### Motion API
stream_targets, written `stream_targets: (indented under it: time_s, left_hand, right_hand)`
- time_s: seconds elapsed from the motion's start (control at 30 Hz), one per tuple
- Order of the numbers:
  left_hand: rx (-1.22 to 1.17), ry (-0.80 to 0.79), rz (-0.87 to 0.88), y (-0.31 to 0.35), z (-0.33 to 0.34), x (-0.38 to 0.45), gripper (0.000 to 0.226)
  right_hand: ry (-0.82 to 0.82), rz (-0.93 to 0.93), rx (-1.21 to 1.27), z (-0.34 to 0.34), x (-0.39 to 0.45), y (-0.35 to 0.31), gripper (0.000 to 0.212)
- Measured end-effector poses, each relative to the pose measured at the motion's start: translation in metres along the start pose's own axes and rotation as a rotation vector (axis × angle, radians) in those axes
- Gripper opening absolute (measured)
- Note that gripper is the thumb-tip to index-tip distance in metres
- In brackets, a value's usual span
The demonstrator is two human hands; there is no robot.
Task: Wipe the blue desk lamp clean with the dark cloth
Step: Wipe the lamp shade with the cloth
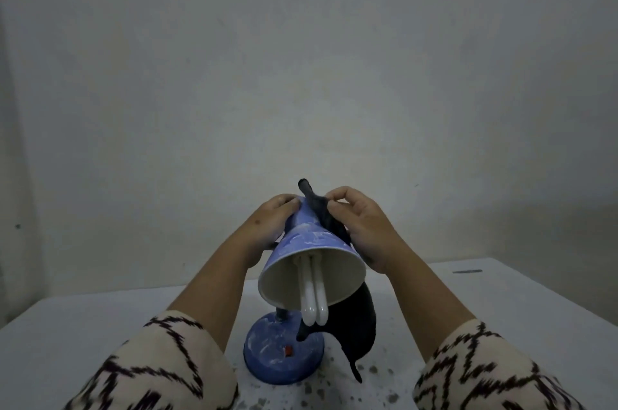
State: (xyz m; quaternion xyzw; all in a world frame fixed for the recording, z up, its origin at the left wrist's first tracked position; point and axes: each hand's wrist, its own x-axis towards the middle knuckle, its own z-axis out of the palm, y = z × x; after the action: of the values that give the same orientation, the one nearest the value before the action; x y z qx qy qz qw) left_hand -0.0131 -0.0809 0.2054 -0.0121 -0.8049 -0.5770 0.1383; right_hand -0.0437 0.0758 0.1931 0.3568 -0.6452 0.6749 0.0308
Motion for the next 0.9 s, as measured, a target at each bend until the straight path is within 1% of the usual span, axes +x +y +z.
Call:
stream_targets:
  time_s: [0.2,0.27,0.37,0.47,0.57,0.63,0.7,0.8,0.9]
  left_hand:
    - [-0.06,-0.064,0.009,-0.008,-0.001,0.003,0.035]
    - [-0.021,-0.081,0.027,-0.008,-0.002,0.005,0.036]
    - [-0.008,-0.12,-0.014,-0.01,-0.007,0.006,0.037]
    - [-0.15,-0.143,-0.01,-0.015,-0.007,0.009,0.035]
    - [-0.274,-0.135,0.076,-0.019,0.0,0.007,0.034]
    - [-0.343,-0.146,0.094,-0.024,0.004,0.008,0.034]
    - [-0.387,-0.159,0.074,-0.024,0.004,0.008,0.036]
    - [-0.459,-0.202,0.015,-0.024,0.003,0.01,0.037]
    - [-0.509,-0.231,-0.012,-0.026,0.002,0.01,0.031]
  right_hand:
    - [-0.109,0.034,0.066,-0.003,0.003,0.008,0.023]
    - [-0.124,0.02,0.013,-0.003,0.006,0.008,0.022]
    - [-0.144,-0.033,-0.149,-0.002,0.011,0.007,0.023]
    - [-0.17,-0.053,-0.276,0.001,0.018,0.004,0.026]
    - [-0.144,-0.012,-0.283,0.001,0.024,0.003,0.027]
    - [-0.133,0.005,-0.276,0.0,0.024,0.004,0.027]
    - [-0.136,-0.012,-0.294,0.0,0.023,0.005,0.028]
    - [-0.146,-0.086,-0.384,-0.003,0.018,0.004,0.029]
    - [-0.18,-0.127,-0.405,-0.011,0.01,0.003,0.029]
